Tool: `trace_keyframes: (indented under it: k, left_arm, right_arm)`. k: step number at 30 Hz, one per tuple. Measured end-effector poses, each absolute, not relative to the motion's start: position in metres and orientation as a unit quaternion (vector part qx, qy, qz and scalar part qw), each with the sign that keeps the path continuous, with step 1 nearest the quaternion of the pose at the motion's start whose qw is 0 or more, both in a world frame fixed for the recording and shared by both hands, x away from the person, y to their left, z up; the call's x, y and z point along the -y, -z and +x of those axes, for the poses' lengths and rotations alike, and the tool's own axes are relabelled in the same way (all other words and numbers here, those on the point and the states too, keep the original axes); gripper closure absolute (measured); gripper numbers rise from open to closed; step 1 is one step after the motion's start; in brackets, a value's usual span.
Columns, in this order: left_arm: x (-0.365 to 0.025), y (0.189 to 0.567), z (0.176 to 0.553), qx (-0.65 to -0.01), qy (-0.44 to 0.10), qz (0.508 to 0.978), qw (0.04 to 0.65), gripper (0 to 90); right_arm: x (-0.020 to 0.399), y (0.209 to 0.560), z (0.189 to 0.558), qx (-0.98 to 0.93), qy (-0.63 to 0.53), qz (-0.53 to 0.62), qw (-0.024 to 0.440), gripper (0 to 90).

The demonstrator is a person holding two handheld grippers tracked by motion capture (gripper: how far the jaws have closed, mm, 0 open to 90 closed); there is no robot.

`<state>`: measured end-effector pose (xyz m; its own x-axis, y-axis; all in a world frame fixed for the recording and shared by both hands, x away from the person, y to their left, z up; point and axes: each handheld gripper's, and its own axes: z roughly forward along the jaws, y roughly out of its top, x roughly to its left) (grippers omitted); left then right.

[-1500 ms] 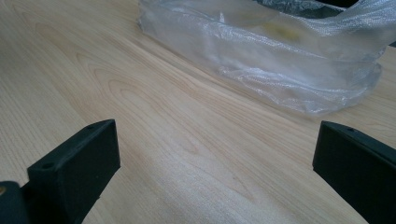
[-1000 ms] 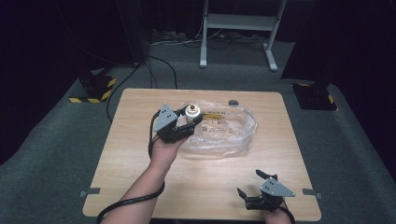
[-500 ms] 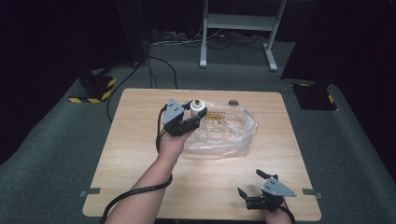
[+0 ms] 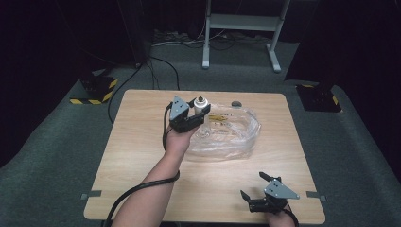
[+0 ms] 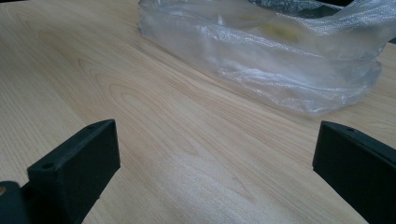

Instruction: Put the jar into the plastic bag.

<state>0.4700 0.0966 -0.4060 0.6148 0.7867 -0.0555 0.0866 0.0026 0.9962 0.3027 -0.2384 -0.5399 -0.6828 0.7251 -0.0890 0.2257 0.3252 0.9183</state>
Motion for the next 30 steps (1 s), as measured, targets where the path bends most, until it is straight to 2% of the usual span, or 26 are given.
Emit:
trace_keyframes:
  k: [30]
  left_arm:
    - [-0.062,0.440,0.505,-0.371,-0.292,0.647,0.599,46.2]
  right_arm:
    - [0.241,0.540,0.303,-0.769,-0.504,0.304,0.249,0.4]
